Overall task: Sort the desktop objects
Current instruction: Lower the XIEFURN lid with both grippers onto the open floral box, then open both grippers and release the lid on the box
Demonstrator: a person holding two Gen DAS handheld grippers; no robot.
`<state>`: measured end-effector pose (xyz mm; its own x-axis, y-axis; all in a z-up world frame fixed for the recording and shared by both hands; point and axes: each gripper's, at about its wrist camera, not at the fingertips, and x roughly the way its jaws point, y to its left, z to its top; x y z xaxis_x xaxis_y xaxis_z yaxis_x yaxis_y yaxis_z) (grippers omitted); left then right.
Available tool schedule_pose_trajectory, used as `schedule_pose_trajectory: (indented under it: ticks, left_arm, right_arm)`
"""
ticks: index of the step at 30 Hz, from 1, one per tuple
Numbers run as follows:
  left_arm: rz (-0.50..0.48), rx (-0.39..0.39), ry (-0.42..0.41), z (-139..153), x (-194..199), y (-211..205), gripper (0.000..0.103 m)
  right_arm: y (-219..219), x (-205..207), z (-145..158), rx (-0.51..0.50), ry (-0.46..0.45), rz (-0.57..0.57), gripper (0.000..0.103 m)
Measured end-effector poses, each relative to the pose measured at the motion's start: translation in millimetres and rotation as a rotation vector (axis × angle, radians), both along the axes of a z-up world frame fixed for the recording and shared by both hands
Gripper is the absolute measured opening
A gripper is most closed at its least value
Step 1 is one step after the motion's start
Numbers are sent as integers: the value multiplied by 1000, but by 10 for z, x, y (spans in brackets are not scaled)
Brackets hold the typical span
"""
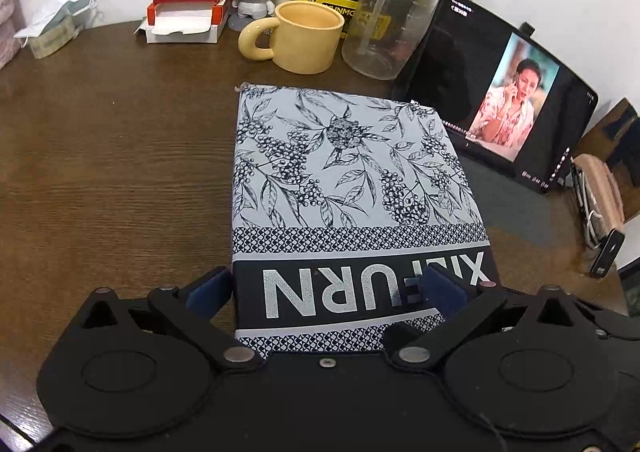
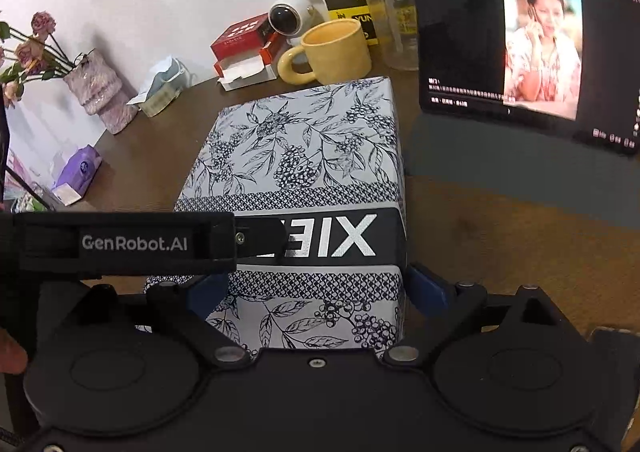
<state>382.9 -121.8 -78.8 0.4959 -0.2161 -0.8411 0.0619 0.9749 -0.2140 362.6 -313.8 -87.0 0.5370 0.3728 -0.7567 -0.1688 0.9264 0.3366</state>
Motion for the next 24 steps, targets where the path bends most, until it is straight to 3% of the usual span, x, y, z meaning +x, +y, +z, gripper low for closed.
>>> schedule_pose_trajectory:
  ticks: [9,14,20,24]
  left_arm:
    - [-3,-27,-17,-26,1,50,103]
    - [-31,30,-83,32,-90,24,103]
    - [-33,11,-161,193,-293,154,103]
    - [-43,-30,-168,309,-473,266,103]
  right_arm:
    - [-25,-41,-29,22,-30,-9,98]
    - [-12,-129,43,-6,-55,-7,103]
    - [39,-387,228,-39,-113,16,103]
    - [112,-619,350,-68,-145,39,103]
